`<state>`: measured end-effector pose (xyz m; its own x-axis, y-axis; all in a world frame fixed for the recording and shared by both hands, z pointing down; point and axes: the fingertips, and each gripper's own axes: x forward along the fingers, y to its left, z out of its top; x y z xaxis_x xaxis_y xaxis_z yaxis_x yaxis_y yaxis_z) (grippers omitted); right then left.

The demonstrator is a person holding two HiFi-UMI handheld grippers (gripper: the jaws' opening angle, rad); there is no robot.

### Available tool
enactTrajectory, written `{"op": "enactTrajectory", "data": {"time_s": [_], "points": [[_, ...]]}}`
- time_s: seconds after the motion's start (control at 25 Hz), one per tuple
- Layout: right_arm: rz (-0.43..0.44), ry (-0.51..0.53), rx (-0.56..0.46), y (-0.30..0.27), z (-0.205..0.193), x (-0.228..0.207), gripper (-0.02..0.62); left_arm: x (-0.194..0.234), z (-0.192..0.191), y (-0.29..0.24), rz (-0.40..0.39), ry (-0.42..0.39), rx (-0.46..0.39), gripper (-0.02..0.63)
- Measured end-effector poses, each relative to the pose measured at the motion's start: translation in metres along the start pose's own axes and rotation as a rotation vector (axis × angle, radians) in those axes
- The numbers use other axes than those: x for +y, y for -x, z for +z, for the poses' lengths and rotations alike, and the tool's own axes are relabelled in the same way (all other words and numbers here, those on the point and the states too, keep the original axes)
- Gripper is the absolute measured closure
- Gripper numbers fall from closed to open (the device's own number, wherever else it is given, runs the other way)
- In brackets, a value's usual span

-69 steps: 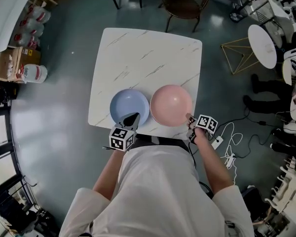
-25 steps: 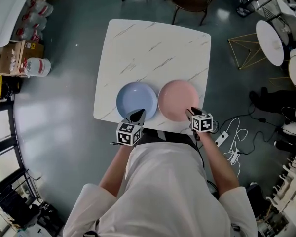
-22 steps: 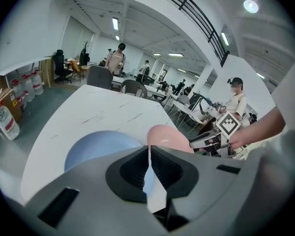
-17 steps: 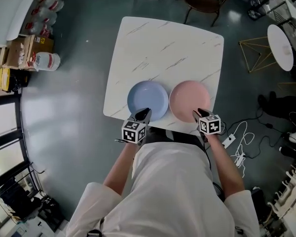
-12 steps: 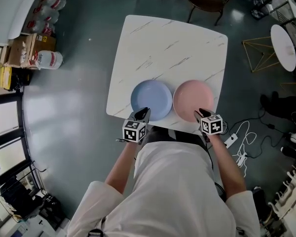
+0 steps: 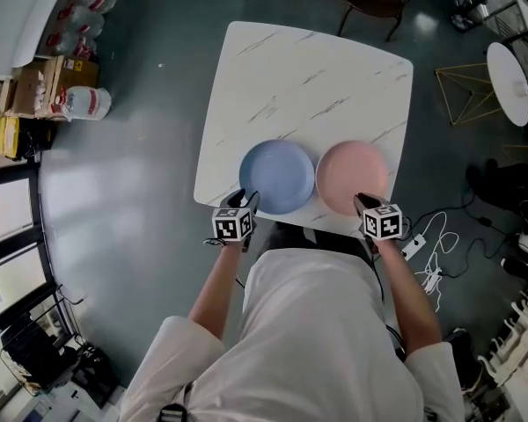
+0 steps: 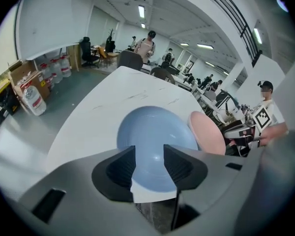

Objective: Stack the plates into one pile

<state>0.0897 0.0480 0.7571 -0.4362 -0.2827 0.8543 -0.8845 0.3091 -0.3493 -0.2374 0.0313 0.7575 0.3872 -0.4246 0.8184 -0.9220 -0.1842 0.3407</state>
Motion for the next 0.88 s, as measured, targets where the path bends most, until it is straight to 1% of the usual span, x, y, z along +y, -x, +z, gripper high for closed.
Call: {"op": "enactTrajectory", "data": {"time_s": [0.16,0.28,0.52,0.64,0.88], "points": [[-0.015,-0.009,-0.001,0.000,0.003,0.001,0.543,0.021,-0.005,-0.002,0.044,0.027,0.018,0.419],[-0.015,-0.017,-0.003,-0.001,0.004,0.004,0.554,0.034,-0.015,-0.008,0.061,0.039,0.048,0.409],[0.004,-0.004,0.011,-0.003,0.002,0.012,0.558,0.043,-0.031,-0.021,0.028,0.072,0.109,0.379],[0.012,-0.005,0.018,-0.005,0.000,0.014,0.558,0.044,-0.033,-0.029,0.016,0.074,0.114,0.362],[-0.032,-0.025,0.034,-0.006,-0.003,0.012,0.558,0.045,-0.030,-0.040,-0.004,0.085,0.116,0.362]]}}
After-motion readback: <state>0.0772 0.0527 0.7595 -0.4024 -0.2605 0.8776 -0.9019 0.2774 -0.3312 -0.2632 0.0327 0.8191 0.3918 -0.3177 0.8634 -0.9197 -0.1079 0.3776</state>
